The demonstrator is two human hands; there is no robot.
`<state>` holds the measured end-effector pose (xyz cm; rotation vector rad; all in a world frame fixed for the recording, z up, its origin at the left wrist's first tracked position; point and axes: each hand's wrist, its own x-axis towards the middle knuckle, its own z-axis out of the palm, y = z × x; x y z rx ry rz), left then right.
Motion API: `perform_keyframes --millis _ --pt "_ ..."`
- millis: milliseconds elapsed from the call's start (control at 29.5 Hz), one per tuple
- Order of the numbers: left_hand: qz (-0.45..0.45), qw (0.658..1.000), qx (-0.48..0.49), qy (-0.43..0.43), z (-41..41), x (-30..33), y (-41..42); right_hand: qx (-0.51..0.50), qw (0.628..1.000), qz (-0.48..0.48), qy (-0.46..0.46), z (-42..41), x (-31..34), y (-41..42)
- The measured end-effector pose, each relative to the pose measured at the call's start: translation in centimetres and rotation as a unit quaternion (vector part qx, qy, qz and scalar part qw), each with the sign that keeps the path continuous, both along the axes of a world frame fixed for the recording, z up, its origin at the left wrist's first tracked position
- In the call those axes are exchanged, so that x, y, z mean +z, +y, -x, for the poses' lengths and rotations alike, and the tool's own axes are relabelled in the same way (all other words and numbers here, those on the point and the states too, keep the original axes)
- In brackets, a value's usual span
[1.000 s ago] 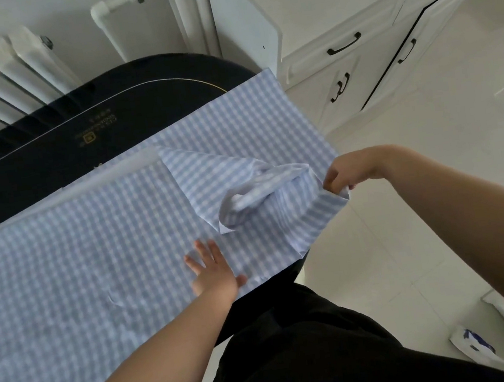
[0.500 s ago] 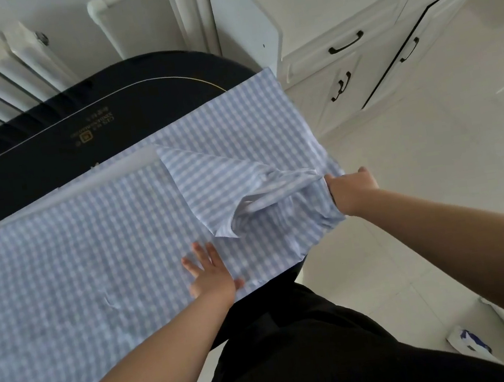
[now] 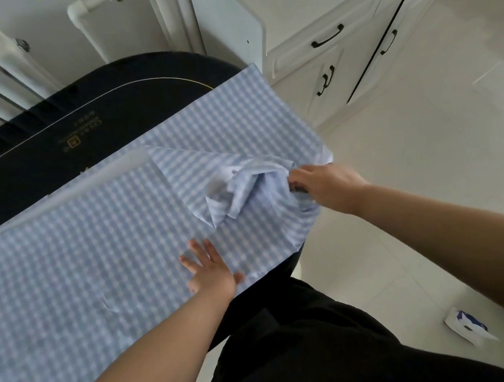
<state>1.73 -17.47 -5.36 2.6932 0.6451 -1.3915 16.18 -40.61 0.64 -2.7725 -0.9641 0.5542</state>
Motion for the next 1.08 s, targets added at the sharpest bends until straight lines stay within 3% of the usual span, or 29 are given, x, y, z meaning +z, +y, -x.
perform_keyframes --millis 34,102,237,407,542,678,746,915,1017,1085 --pt "-0.001 1.0 0.001 0.004 0.0 0.1 0.0 0.058 0.998 0.009 0.005 0.4 0.7 1.2" --pt "-0.012 1.0 0.006 0.006 -0.2 0.0 -0.2 0.08 0.996 0.008 0.037 0.5 1.6 2.6" --pt "-0.004 1.0 -0.008 -0.002 0.7 -0.4 0.5 -0.018 0.997 -0.038 0.067 1.2 3.0 3.2" --pt "-0.009 1.0 -0.012 -0.004 0.6 -0.8 0.1 -0.175 0.982 0.01 0.063 -0.4 1.6 0.2" --pt "-0.019 1.0 -0.018 0.001 0.4 -0.7 0.2 -0.366 0.929 -0.015 -0.057 -1.0 0.4 -2.4" --pt "-0.024 0.999 -0.02 0.004 0.5 -1.0 0.2 -0.416 0.906 0.017 -0.073 -0.1 -1.7 -3.3" --pt "-0.023 1.0 -0.018 0.005 0.8 -1.2 0.2 -0.452 0.889 -0.012 -0.073 -0.5 -2.1 -3.2" --pt "-0.024 1.0 -0.001 0.014 0.5 -1.1 0.1 -0.609 0.792 -0.048 0.024 -2.3 -2.3 -3.7" --pt "-0.025 0.999 0.005 0.022 0.1 -0.6 -0.2 -0.61 0.787 -0.08 0.047 -2.7 -2.7 -3.7" --pt "-0.017 1.0 0.008 0.024 0.0 -0.4 -0.3 -0.565 0.81 -0.154 0.041 -3.0 -2.5 -2.8"
